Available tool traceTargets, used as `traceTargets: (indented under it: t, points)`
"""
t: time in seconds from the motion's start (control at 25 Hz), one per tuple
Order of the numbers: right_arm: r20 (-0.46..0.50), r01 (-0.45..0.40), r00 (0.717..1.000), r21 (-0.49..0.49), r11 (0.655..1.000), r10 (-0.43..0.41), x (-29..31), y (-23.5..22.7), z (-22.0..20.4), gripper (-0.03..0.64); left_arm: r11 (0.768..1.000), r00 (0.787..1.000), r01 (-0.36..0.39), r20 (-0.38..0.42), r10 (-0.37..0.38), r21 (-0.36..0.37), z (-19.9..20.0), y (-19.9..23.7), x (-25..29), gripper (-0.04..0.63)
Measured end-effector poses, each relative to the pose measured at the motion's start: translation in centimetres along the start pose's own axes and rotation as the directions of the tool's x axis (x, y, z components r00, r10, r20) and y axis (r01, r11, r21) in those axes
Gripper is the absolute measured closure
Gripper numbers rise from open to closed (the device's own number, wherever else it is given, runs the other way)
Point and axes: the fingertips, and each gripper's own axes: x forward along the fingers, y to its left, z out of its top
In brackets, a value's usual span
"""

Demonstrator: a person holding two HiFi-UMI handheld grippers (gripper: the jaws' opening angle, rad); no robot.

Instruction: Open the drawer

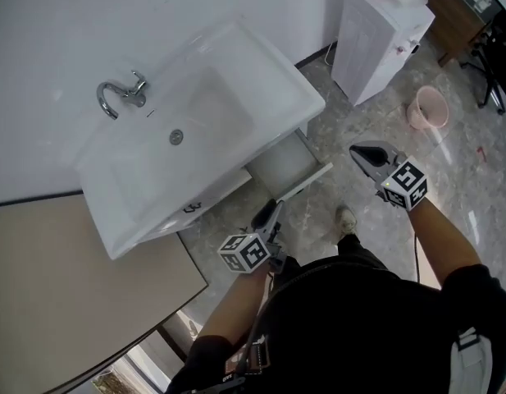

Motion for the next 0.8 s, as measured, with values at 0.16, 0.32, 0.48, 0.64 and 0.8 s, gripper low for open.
traceTargets:
  t: [0.16, 0.32, 0.48, 0.64, 0.8]
  points:
    - [-0.014, -0.071, 0.997, -0.002, 0.997, 0.071, 3.1, 3.5, 2.1, 0.623, 0.998, 0.995, -0.018, 0.101, 0.012, 0.065, 5.5, 0.3, -4.9, 0.459]
    - [-0.017, -0.15, 0.989, -0.018, 0.989, 0.149, 7.0, 6.9, 4.7, 0.623, 0.995, 0.981, -0.029, 0.192, 0.01, 0.098, 9.6, 1.1, -10.3, 0.46]
    - [-0.018, -0.197, 0.98, -0.041, 0.98, 0.196, 10.6, 10.5, 7.3, 0.623, 0.986, 0.962, -0.067, 0.273, 0.024, 0.149, 13.0, 2.8, -16.6, 0.476]
    - [-0.011, -0.224, 0.975, -0.089, 0.971, 0.224, 13.9, 14.8, 10.8, 0.623, 0.975, 0.93, -0.124, 0.363, 0.05, 0.182, 16.7, 5.4, -23.8, 0.497]
    - [0.019, -0.227, 0.973, -0.104, 0.968, 0.23, 15.9, 18.9, 14.6, 0.623, 0.971, 0.904, -0.155, 0.422, 0.064, 0.185, 19.7, 7.7, -30.2, 0.523]
